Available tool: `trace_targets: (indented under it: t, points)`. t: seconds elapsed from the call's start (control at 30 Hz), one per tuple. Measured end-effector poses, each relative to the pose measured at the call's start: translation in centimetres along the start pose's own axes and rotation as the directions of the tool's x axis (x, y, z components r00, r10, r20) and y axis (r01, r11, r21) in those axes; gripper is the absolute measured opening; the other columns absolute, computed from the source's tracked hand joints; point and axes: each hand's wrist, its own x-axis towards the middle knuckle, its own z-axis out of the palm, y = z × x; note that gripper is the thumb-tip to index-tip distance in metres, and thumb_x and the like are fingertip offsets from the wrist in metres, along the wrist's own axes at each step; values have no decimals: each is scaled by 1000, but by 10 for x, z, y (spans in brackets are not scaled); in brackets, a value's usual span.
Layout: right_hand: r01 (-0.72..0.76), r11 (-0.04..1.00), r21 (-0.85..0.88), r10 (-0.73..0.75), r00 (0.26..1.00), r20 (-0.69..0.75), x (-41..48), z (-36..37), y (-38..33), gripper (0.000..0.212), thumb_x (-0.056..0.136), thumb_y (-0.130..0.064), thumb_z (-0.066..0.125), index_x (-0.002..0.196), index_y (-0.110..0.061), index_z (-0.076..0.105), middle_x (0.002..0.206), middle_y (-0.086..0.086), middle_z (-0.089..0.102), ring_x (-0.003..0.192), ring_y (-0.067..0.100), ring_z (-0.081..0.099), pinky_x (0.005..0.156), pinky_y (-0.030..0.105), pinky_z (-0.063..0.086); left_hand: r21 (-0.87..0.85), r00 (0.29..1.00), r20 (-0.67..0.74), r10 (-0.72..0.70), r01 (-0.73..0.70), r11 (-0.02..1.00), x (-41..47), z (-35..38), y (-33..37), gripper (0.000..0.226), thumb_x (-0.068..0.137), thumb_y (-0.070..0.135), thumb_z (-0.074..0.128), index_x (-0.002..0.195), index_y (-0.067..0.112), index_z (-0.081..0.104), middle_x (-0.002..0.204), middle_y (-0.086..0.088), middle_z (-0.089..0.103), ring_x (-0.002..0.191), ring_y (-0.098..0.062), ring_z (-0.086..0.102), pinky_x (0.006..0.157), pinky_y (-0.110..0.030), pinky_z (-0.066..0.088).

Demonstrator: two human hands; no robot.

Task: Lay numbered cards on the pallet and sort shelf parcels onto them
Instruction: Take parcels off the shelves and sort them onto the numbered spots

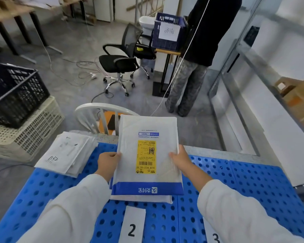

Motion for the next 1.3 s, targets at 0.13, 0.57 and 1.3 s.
trace_targets:
  t: [0.13, 0.57, 1.3]
  points:
    - [-51, 999, -5, 51, 998, 38, 15, 15, 12, 46, 97, -18, 47, 141, -16, 31, 120, 4, 53, 97, 18, 52, 80, 31, 45, 34, 999, 21, -35, 34, 999, 18, 5, -14, 22, 92, 19, 62, 70, 20, 65, 86, -5, 68, 86, -23, 63, 80, -36, 51]
    - [-67, 959, -275, 61, 998, -33, 22, 34, 35, 41, 97, -22, 48, 134, -9, 36, 128, 9, 46, 108, 23, 53, 82, 30, 44, 271, 997, 73, 3, -22, 962, 44, 3, -31, 29, 91, 12, 62, 117, 0, 63, 115, -13, 65, 96, -22, 57, 92, -38, 48]
    - [13, 718, -696, -478, 736, -480, -256, -249, -13, 47, 99, -34, 43, 139, -9, 40, 141, 8, 45, 127, 26, 43, 108, 37, 32, 209, 225, 655, 722, -971, 114, -232, 133, 235, 56, 91, 36, 59, 139, 10, 44, 142, -4, 47, 132, -24, 43, 107, -34, 35]
